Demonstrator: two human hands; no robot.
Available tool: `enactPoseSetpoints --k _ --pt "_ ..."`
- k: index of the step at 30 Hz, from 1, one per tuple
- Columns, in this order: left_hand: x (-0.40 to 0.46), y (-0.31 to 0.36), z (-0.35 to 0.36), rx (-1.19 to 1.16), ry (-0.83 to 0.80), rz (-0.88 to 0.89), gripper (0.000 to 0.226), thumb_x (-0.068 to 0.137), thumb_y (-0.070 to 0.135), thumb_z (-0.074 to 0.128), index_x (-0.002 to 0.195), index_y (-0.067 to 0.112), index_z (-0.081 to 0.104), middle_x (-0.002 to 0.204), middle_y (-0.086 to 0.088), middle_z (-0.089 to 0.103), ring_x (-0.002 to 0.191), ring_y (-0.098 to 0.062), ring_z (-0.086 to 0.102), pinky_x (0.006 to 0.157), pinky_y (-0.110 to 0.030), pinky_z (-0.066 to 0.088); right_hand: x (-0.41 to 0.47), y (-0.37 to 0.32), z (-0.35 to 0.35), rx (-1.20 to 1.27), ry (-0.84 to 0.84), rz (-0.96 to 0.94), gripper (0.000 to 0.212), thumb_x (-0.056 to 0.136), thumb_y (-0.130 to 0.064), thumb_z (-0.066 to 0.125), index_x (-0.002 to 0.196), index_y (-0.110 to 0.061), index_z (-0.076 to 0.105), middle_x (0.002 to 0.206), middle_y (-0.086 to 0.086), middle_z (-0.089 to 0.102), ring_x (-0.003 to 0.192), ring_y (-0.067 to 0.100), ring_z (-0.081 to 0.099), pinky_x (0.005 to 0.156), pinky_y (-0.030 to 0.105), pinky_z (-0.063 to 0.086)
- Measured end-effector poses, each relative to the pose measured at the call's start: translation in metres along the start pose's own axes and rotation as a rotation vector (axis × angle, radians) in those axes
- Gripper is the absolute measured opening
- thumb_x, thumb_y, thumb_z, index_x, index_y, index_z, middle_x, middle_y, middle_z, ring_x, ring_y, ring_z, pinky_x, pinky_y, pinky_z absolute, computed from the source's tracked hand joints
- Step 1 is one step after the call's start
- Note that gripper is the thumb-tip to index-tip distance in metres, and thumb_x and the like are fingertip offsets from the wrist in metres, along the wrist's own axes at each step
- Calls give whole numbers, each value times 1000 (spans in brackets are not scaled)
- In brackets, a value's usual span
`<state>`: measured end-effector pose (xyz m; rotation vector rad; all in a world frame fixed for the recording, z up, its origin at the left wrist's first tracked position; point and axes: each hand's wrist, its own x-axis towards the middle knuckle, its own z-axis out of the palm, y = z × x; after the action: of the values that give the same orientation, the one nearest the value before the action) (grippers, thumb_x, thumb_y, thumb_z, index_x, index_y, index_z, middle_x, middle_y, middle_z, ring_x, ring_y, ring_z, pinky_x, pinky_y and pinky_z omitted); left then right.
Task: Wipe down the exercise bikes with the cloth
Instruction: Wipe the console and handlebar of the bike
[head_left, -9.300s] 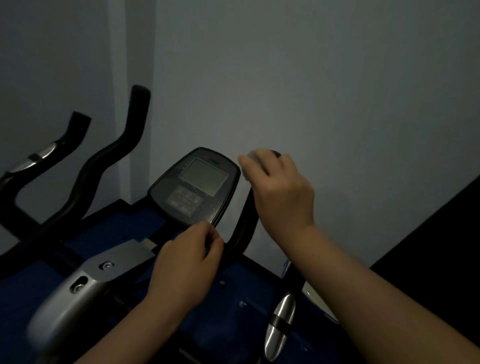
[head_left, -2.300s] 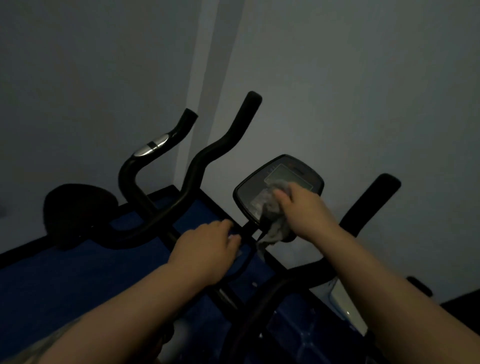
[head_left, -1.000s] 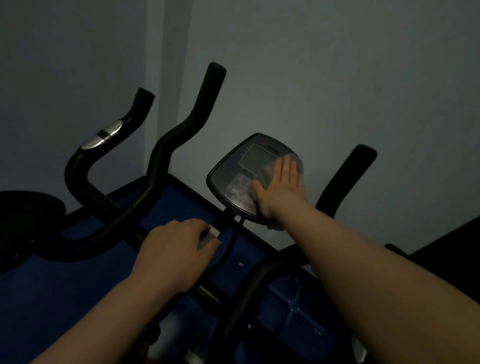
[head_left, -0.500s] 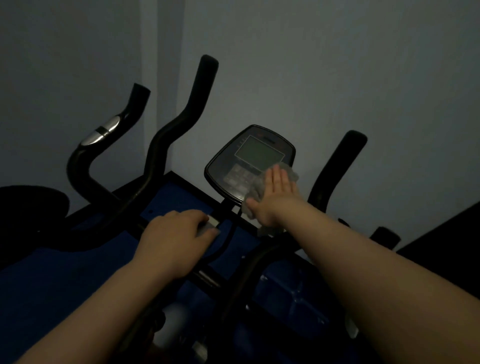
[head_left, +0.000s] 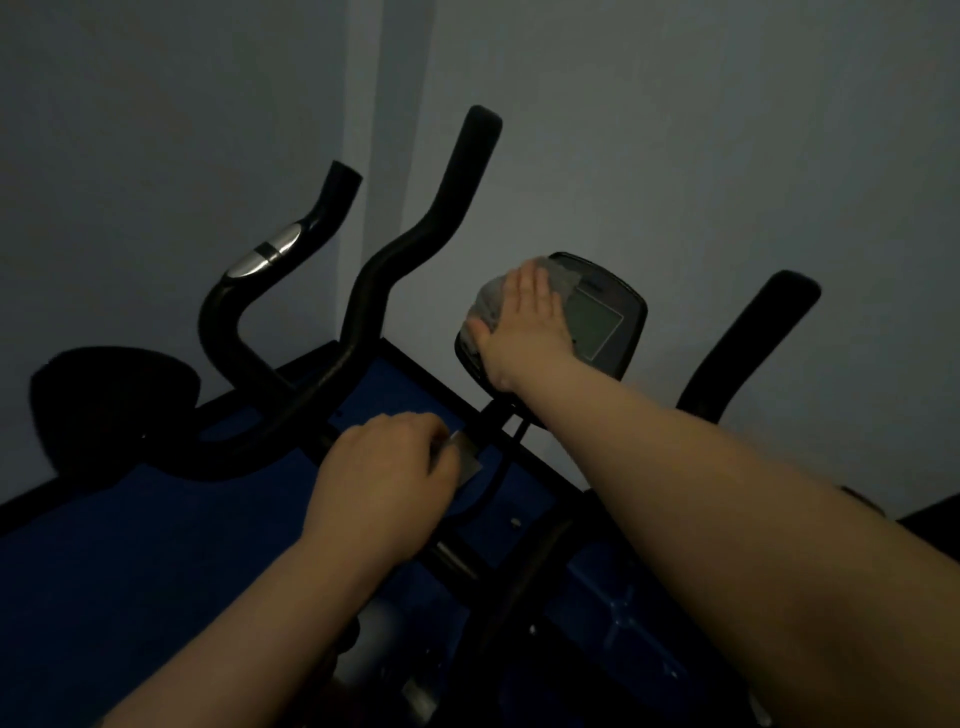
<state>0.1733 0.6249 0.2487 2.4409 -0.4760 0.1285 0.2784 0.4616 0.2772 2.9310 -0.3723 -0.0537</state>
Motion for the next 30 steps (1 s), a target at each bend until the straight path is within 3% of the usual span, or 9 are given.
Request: enactPoseSetpoints --k 4,8,11,14,17,21,23,26,30 --pt "-6 2 -3 -21 73 -3 28 94 33 43 107 22 64 101 5 66 90 -14 55 76 -31 42 -39 5 10 -104 -103 -104 78 100 -45 25 143 0 -21 155 15 -23 144 28 -16 119 39 -3" --pt "-10 0 -4 -52 132 5 22 93 27 46 102 19 65 94 4 65 86 -14 54 77 -32 43 -68 12 5 -31 -111 -28 81 98 -28 47 146 2 -11 157 15 -12 146 24 -3 117 35 13" --pt "-20 -5 -2 -111 166 -5 24 93 21 46 109 19 64 98 3 65 91 -12 53 77 -27 42 -83 15 -3 -89 -37 -30 72 90 -17 59 144 3 16 151 19 22 136 26 31 108 32 33" --pt "-39 -17 2 -112 180 65 25 96 23 45 115 18 62 110 3 65 102 -11 56 99 -24 39 -92 20 -14 -90 -54 14 47 85 -11 64 127 -2 44 130 16 51 113 25 55 87 32 48" --pt "-56 -24 1 -145 139 96 33 99 29 42 129 21 55 136 6 54 129 -8 43 114 -22 17 -100 21 -19 80 -63 93 38 87 -13 63 120 -4 48 119 16 59 105 28 59 78 33 49" --pt "-65 -21 -9 -286 14 22 44 99 31 44 143 25 39 152 8 34 143 -5 21 114 -19 12 -119 10 -18 354 -16 85 42 90 -27 59 123 -7 42 116 18 58 103 32 58 74 33 43" --pt "-68 -15 -17 -312 -28 -2 44 98 29 46 142 26 40 149 10 37 138 -4 28 110 -15 17 -135 1 -18 414 16 35 37 90 -33 58 116 -9 46 113 17 59 101 32 58 72 34 42" --pt "-76 -1 -32 -425 -6 -45 33 95 23 51 129 25 53 119 13 58 99 3 51 85 -8 38 -163 -7 -22 505 119 -44 30 89 -35 59 105 -12 50 107 13 61 94 29 58 67 33 41" --pt "-93 20 -41 -449 17 -78 40 93 26 52 133 27 50 118 1 62 107 -14 57 92 -33 47 -198 1 -28 559 270 -84 26 87 -36 62 96 -14 54 103 7 60 94 25 57 65 32 41"
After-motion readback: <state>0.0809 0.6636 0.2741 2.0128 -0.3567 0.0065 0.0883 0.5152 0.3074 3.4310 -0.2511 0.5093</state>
